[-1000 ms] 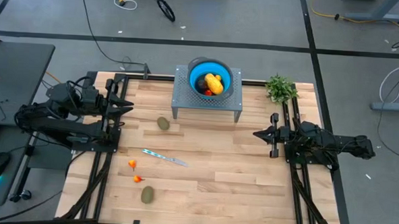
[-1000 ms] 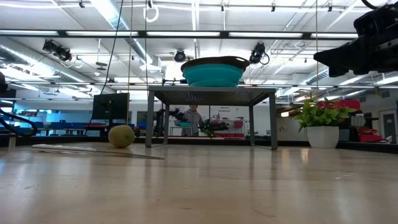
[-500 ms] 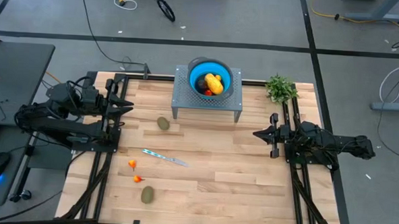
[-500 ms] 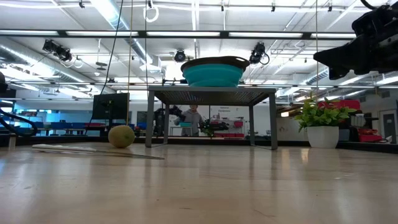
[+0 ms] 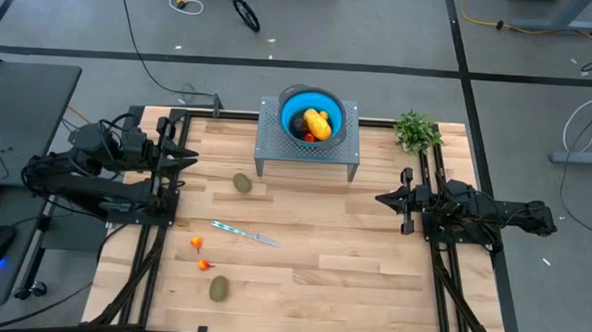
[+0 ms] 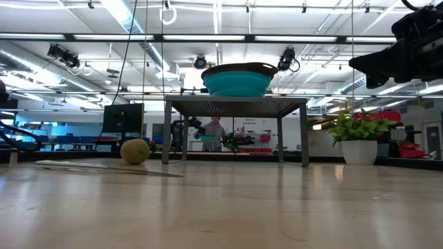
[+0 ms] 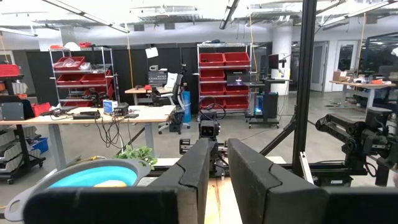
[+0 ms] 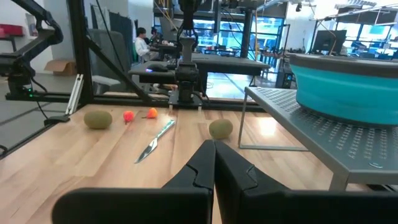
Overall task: Pick & Place Fruit
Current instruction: Put the top kiwi into the blue bin
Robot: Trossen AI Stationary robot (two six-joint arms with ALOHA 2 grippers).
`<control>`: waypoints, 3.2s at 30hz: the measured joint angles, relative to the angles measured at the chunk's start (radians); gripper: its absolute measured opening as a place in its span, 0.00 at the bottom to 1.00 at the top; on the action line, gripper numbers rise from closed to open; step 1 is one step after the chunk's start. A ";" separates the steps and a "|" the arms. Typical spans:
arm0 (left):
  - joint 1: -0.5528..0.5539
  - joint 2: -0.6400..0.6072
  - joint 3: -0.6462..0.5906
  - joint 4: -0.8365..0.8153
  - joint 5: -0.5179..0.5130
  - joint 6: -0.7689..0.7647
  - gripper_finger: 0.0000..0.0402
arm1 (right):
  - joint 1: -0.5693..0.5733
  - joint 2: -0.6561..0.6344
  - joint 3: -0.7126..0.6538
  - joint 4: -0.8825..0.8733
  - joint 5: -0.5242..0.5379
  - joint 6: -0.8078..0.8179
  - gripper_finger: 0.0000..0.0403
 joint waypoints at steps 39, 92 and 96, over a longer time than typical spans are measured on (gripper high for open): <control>0.000 0.000 0.000 0.000 0.000 -0.005 0.17 | 0.000 0.000 0.000 0.000 0.000 0.000 0.02; 0.000 0.109 -0.001 -0.024 0.017 0.150 0.03 | 0.000 0.000 0.000 0.000 0.000 -0.001 0.02; 0.000 0.123 -0.001 -0.038 0.016 0.153 0.05 | 0.000 0.000 0.000 0.000 0.000 -0.001 0.02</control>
